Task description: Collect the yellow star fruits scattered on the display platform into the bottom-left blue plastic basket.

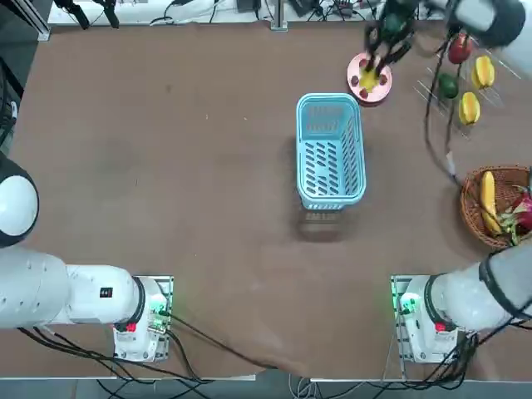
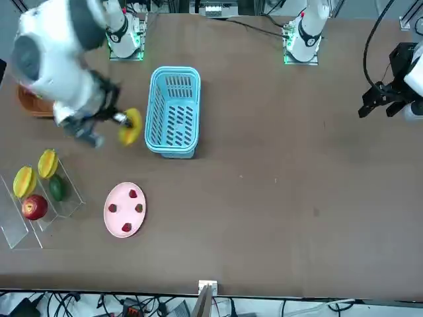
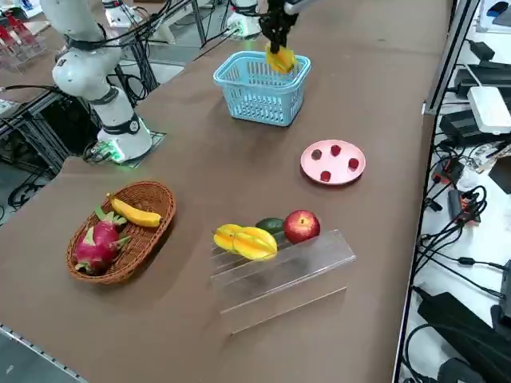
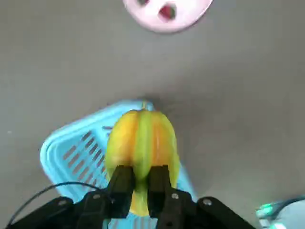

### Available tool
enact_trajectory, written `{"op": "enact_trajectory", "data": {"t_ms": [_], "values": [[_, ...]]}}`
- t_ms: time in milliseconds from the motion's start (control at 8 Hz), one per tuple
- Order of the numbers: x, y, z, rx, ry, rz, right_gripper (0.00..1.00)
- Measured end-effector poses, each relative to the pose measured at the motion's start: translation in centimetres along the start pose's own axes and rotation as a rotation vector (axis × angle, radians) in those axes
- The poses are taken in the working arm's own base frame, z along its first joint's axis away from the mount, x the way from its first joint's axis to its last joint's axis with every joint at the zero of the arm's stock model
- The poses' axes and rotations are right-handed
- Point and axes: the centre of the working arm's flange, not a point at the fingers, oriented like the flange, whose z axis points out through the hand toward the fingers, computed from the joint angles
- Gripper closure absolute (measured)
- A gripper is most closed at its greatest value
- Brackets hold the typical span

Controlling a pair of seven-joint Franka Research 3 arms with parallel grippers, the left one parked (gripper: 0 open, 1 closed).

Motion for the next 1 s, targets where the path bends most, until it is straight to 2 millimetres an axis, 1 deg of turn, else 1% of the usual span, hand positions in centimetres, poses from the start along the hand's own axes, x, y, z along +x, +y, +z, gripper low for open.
{"op": "enact_trajectory", "data": {"t_ms": [125,250,375,500,625,750,875,1000], "values": [[-4.5,-1.5,3.3,0.017,0.028,0.023,0.80],[-8.1,-2.4,6.5,0.016,0.037,0.023,0.80],[-10.0,-2.5,9.1,-0.004,0.031,0.014,0.80],[-10.4,-2.0,10.6,-0.026,0.021,0.013,0.79],[-10.1,-1.5,11.1,-0.038,0.014,0.022,0.66],[-9.8,-1.2,11.1,-0.038,0.013,0.030,0.48],[-9.4,-1.1,10.7,-0.031,0.017,0.037,0.31],[-8.7,-0.9,9.5,-0.024,0.030,0.046,0.14]]}}
